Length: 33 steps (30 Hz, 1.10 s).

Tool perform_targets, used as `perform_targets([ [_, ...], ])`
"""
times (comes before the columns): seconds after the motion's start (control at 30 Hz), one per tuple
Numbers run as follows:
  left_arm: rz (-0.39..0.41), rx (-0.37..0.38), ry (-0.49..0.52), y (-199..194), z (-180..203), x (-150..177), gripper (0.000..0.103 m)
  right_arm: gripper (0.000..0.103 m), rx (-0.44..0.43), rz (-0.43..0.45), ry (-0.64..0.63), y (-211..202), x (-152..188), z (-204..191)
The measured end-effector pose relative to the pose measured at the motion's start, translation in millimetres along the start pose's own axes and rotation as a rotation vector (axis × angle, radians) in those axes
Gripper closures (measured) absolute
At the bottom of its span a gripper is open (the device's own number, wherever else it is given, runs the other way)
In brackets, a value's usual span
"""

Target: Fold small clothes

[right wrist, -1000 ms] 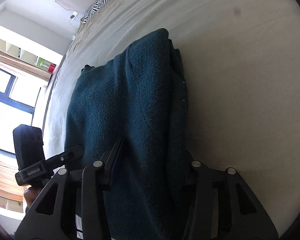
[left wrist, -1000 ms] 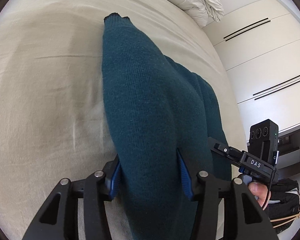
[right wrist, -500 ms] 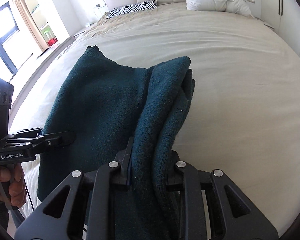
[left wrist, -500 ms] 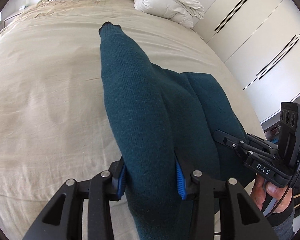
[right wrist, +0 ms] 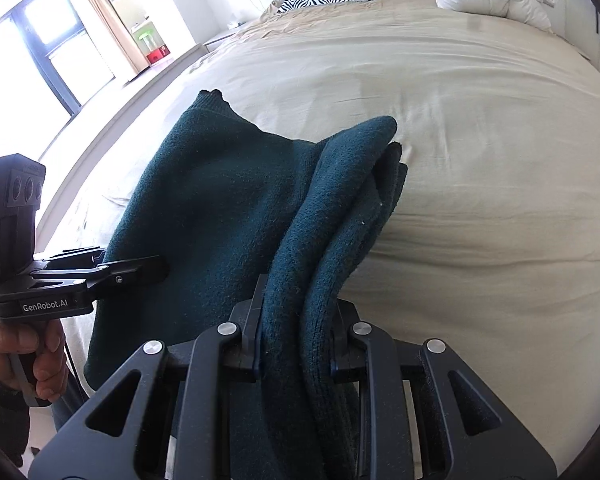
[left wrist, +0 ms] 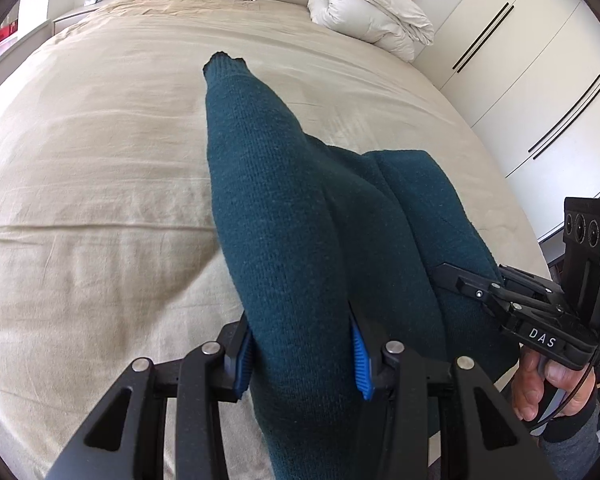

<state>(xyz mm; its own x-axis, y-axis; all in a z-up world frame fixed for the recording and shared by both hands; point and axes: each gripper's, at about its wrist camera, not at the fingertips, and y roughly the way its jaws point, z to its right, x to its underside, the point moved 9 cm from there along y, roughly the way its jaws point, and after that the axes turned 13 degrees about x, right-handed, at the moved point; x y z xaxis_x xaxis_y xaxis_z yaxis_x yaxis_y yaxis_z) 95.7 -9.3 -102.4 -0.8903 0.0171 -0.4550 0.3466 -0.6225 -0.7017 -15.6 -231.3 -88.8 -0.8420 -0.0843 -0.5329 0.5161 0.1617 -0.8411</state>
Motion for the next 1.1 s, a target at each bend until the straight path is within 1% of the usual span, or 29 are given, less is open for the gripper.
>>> perform_targets([
  [0.1,-0.012,0.001,-0.007,8.6,-7.3,7.3,0.059,0.083,0.01,-0.018,-0.011,8.3,10.9,-11.6],
  [0.17,-0.019,0.0,-0.016,15.8,-15.9,13.8,0.058,0.082,0.001,-0.032,0.016,19.6,12.7,-12.1],
  [0.23,-0.013,0.003,-0.036,20.8,-23.8,18.7,0.054,0.082,-0.026,-0.049,0.06,24.0,21.7,-7.8],
  [0.27,-0.004,0.008,-0.049,21.8,-26.7,19.6,0.051,0.08,-0.041,-0.055,0.085,27.4,24.6,-3.0],
  [0.3,0.001,0.018,-0.061,22.5,-29.7,20.6,0.049,0.08,-0.056,-0.061,0.107,30.0,28.1,1.1],
  [0.33,0.006,0.026,-0.071,22.0,-34.0,23.1,0.047,0.08,-0.078,-0.07,0.13,33.5,31.6,4.9],
  [0.4,0.018,0.025,-0.081,22.7,-38.1,24.4,0.037,0.077,-0.138,-0.088,0.197,42.8,33.7,14.7],
  [0.43,0.023,0.03,-0.089,22.2,-41.3,27.6,0.035,0.074,-0.18,-0.097,0.24,49.4,35.7,19.7],
  [0.47,0.029,0.043,-0.106,22.4,-43.7,31.0,0.034,0.065,-0.221,-0.112,0.291,54.7,38.0,25.7],
  [0.53,0.044,0.067,-0.135,19.5,-49.1,35.0,0.033,0.054,-0.28,-0.125,0.393,63.2,43.3,40.5],
  [0.6,0.06,0.074,-0.139,17.3,-49.3,36.4,0.033,0.055,-0.344,-0.117,0.452,64.0,46.1,49.5],
  [0.67,0.084,0.074,-0.137,12.7,-48.4,37.1,0.033,0.055,-0.363,-0.103,0.484,61.2,46.0,57.7],
  [0.77,0.134,0.049,-0.131,-1.9,-48.9,43.1,0.032,0.055,-0.338,-0.078,0.493,59.1,43.7,70.0],
  [0.83,0.183,0.015,-0.101,-16.7,-45.6,43.8,0.032,0.055,-0.308,-0.055,0.499,50.9,45.0,80.8],
  [0.87,0.209,-0.007,-0.081,-25.1,-42.8,43.8,0.032,0.055,-0.27,-0.041,0.503,46.3,45.7,88.2],
  [0.93,0.273,-0.059,-0.029,-45.8,-34.2,44.0,0.025,0.053,-0.175,-0.01,0.498,34.7,47.7,104.1],
  [1.0,0.362,-0.162,0.057,-71.9,-21.8,40.9,0.008,0.053,-0.117,0.031,0.498,17.3,48.0,113.6],
  [1.07,0.473,-0.295,0.167,-102.4,-4.1,35.6,0.0,0.053,-0.037,0.102,0.476,-5.9,42.6,118.5],
  [1.1,0.532,-0.342,0.224,-117.5,8.4,34.5,0.0,0.053,-0.004,0.147,0.454,-20.3,37.9,117.7],
])
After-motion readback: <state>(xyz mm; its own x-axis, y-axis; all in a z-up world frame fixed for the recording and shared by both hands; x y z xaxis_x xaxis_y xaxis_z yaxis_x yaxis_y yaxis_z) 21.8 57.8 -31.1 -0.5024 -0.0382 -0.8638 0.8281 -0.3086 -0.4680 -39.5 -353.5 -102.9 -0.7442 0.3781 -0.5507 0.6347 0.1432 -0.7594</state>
